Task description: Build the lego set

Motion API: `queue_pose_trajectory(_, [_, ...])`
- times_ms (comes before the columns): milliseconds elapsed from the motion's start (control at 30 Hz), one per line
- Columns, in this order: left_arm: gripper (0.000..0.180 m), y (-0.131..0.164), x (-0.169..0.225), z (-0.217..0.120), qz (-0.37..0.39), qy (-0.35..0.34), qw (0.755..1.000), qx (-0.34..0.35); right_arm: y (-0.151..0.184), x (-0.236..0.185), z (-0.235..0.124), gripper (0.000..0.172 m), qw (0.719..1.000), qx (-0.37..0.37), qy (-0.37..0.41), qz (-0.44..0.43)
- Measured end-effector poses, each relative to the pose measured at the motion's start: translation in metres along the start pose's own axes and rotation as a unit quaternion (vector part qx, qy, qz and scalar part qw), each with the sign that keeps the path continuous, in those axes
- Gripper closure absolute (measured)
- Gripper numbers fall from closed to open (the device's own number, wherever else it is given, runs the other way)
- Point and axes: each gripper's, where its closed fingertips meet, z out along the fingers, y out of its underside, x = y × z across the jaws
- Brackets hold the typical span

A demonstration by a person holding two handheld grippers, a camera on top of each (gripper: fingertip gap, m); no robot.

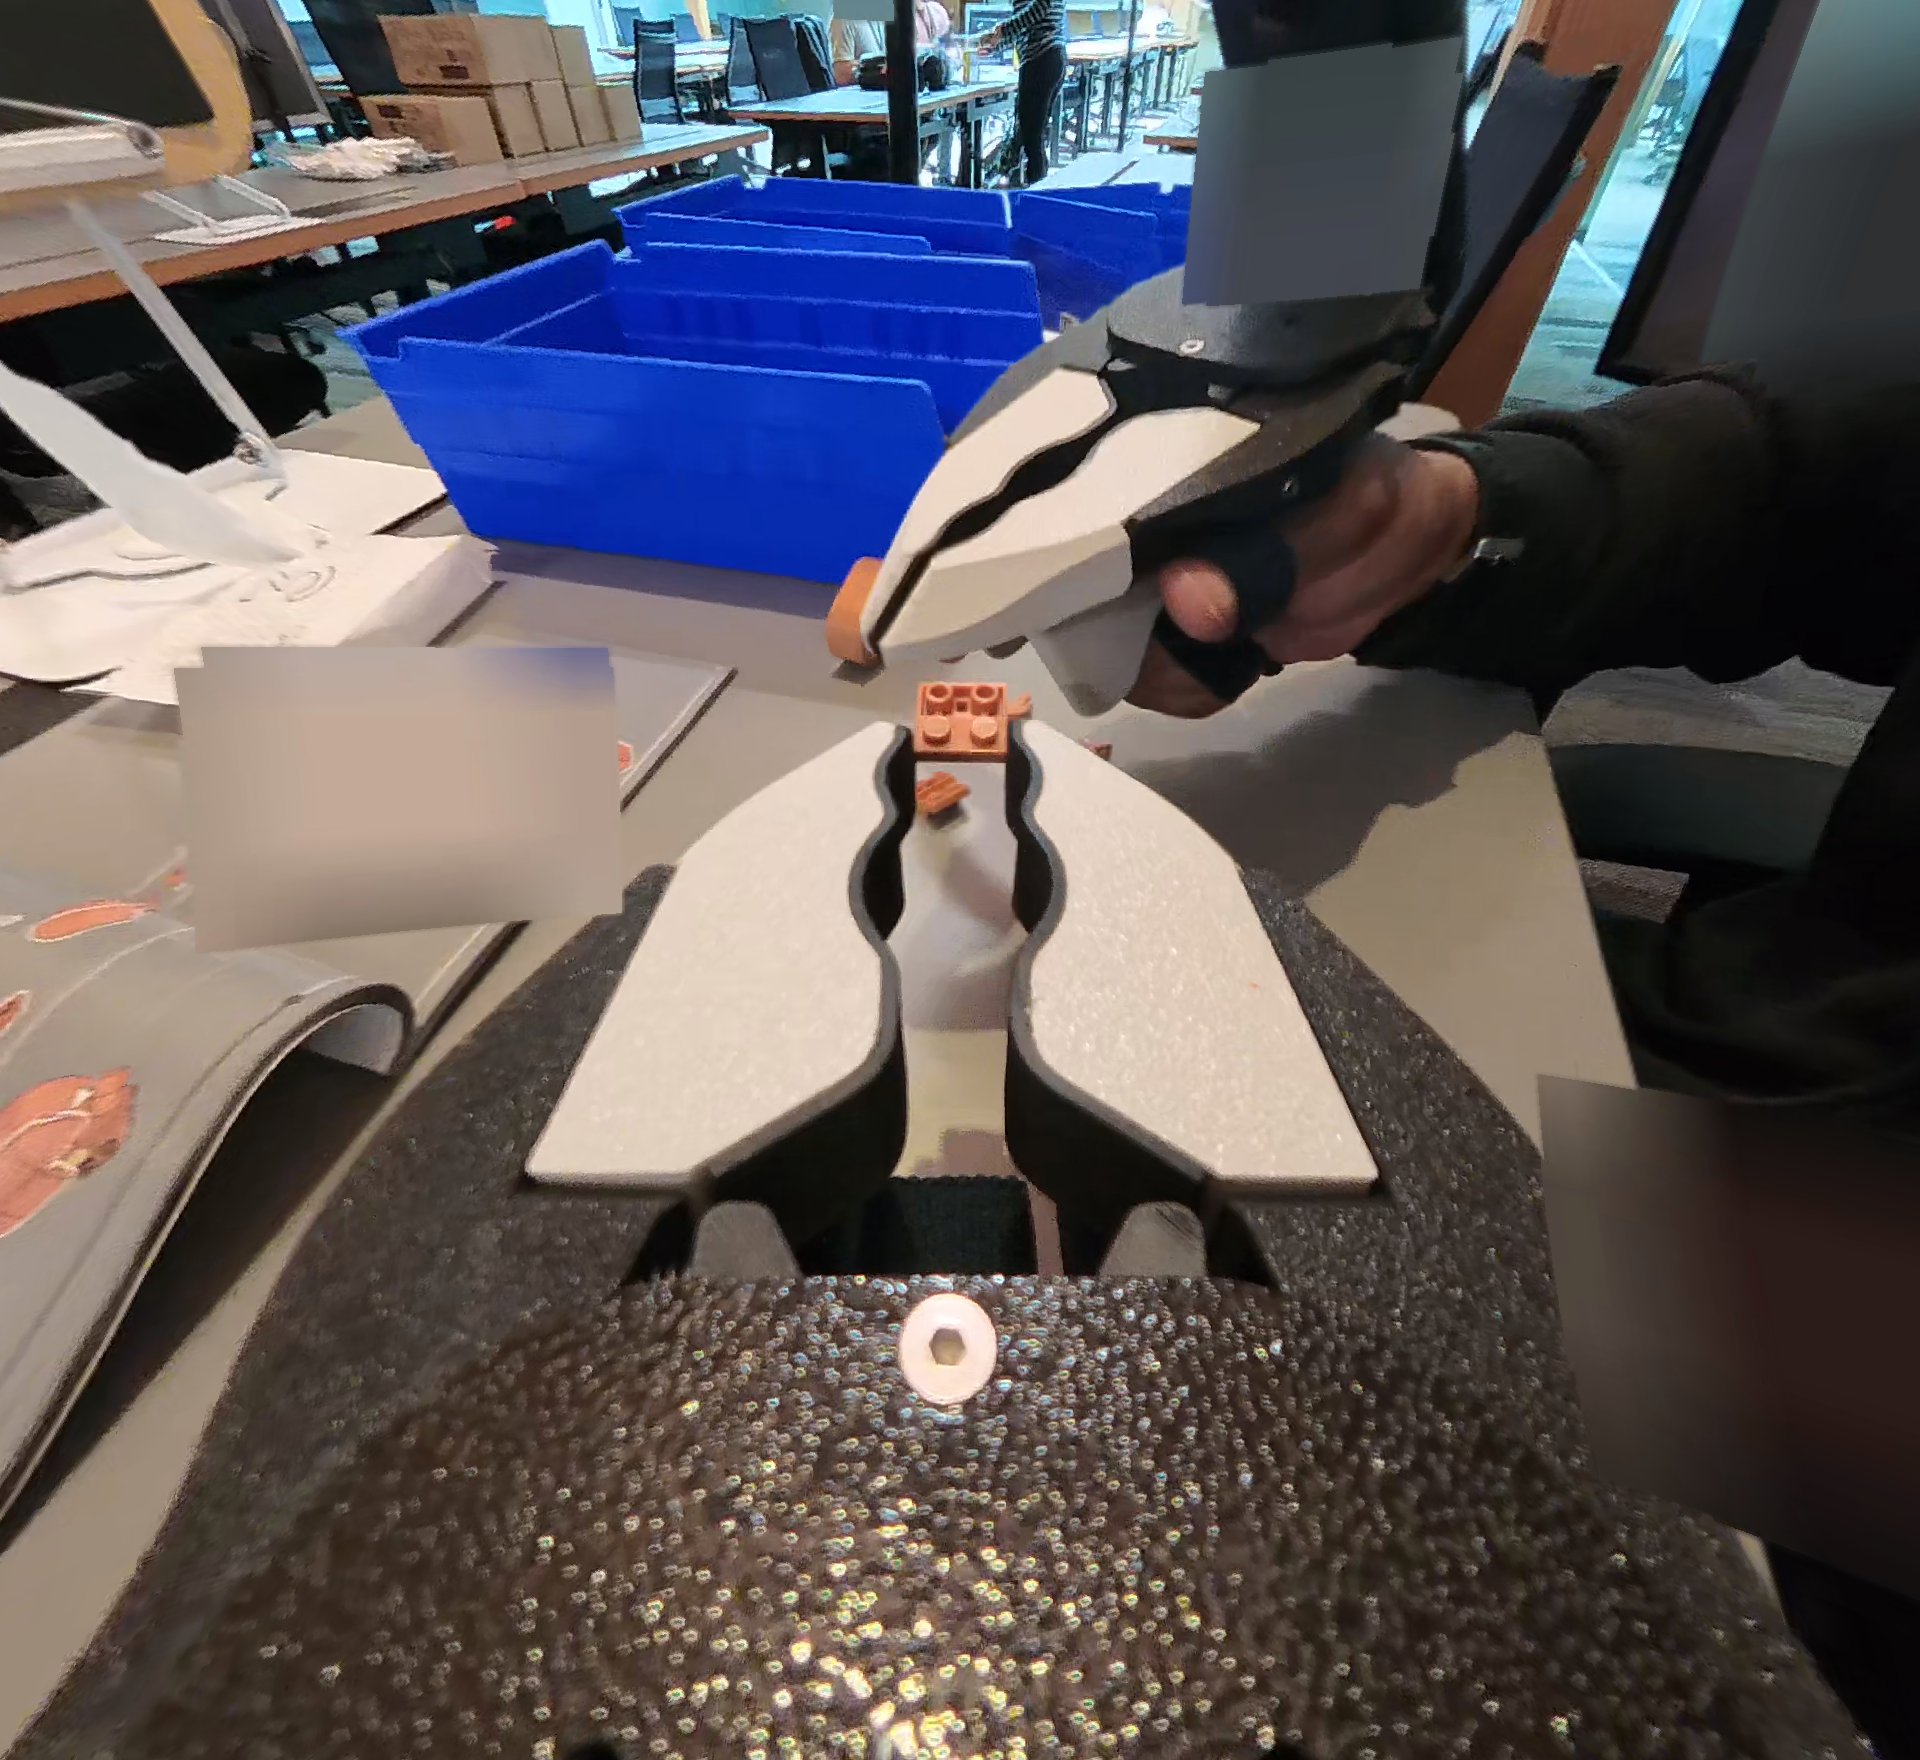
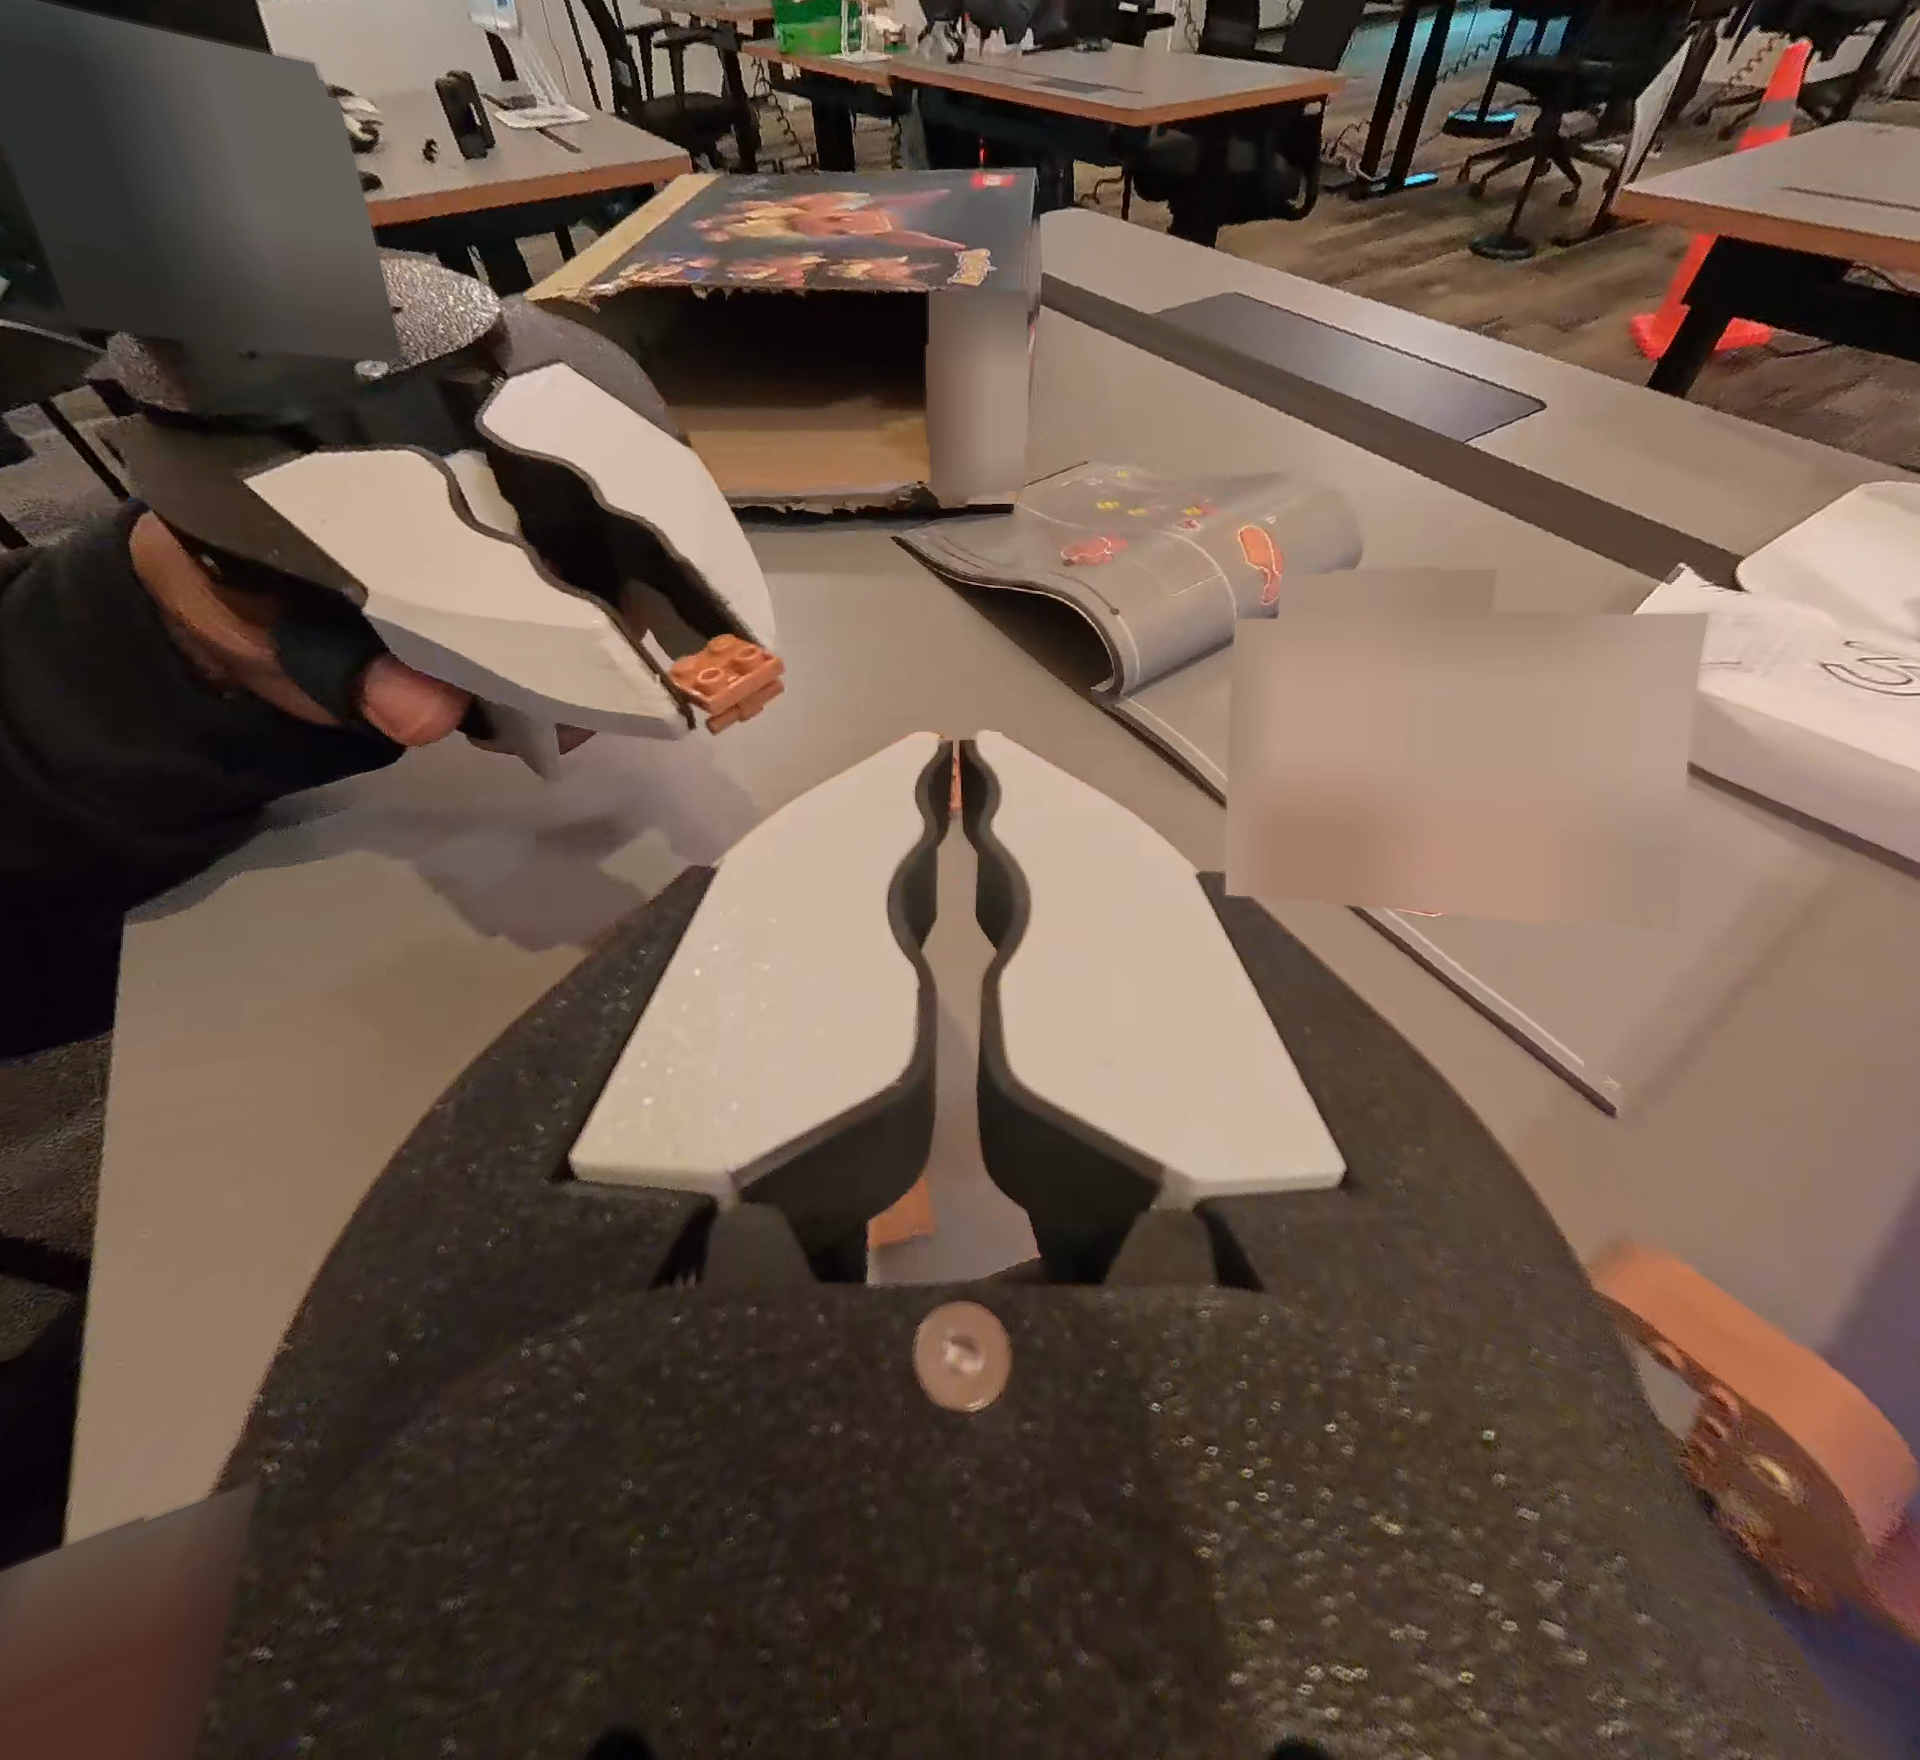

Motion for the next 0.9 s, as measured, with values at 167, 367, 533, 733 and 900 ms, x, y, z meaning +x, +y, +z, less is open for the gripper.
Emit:
queue_pose_trajectory(167, [0.164,0.011,-0.005,-0.003,-0.025,0.005,1.0,0.0,0.01,0.005,-0.002,0.171,0.999,0.021,-0.019,0.042])
queue_pose_trajectory(367, [0.164,0.023,-0.01,0.006,-0.051,0.012,0.998,-0.02,0.006,0.006,-0.012,0.172,0.995,0.046,-0.044,0.083])
queue_pose_trajectory(533, [0.164,0.034,-0.014,0.014,-0.054,-0.004,0.998,-0.043,0.012,0.004,-0.012,0.172,0.994,0.037,-0.054,0.091])
queue_pose_trajectory(733, [0.164,0.039,-0.016,0.017,-0.014,-0.018,0.999,-0.047,0.009,0.004,-0.012,0.172,0.993,0.048,-0.055,0.09])
queue_pose_trajectory(900, [0.164,0.036,-0.017,0.016,-0.001,-0.029,0.999,-0.036,0.006,0.001,-0.013,0.172,0.994,0.052,-0.055,0.077])
